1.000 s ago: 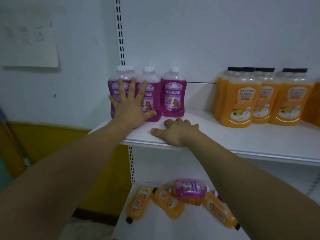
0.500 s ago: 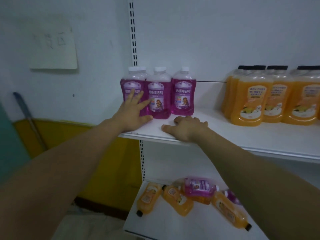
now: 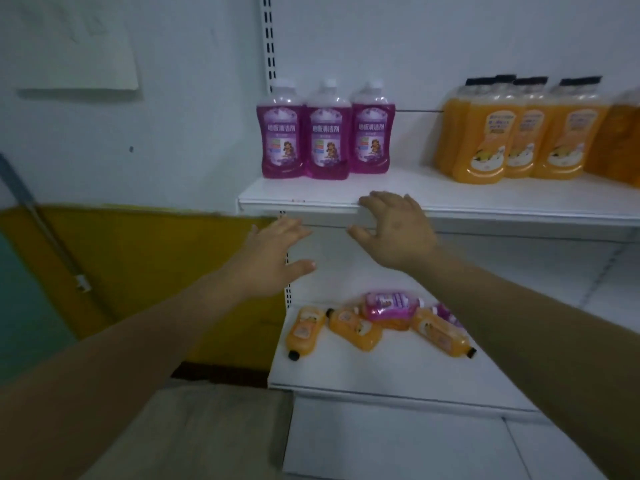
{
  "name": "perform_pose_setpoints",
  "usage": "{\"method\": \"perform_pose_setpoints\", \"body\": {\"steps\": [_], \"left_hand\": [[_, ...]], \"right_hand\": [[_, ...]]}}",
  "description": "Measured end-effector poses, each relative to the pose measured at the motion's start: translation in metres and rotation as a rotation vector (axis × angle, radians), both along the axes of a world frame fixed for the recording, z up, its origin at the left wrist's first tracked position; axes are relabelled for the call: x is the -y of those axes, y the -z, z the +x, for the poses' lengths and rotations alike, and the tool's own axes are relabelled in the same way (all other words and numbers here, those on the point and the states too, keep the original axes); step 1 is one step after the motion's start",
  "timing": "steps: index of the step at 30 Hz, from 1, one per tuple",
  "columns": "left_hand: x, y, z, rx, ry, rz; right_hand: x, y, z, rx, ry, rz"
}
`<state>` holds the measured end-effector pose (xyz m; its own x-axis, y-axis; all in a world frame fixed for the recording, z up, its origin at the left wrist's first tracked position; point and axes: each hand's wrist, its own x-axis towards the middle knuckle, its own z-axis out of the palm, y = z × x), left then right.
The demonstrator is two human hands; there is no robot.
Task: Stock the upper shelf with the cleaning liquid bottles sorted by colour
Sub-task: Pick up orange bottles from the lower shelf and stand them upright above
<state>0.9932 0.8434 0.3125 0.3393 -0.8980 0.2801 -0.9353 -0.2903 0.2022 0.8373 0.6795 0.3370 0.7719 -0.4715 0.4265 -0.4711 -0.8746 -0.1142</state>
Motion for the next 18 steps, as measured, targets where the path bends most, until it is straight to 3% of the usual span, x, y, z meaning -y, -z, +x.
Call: {"method": "perform_pose_setpoints", "body": {"steps": [4,11,18], "left_hand": [[-0.011,0.055,-0.007,-0.173,0.048,0.097],[-0.006,0.158,-0.001,-0.591,-0.108,0.303],[0.042,0.243,0.031,-0.736,-0.317,0.352]], "right_hand": [[-0.024,0.054,-0.027,-0.001,0.013,0.005],[-0.002,0.134,-0.022,-0.259,0.147,0.340],[0.063,0.225,0.035,-0.445,0.090,0.485]]}}
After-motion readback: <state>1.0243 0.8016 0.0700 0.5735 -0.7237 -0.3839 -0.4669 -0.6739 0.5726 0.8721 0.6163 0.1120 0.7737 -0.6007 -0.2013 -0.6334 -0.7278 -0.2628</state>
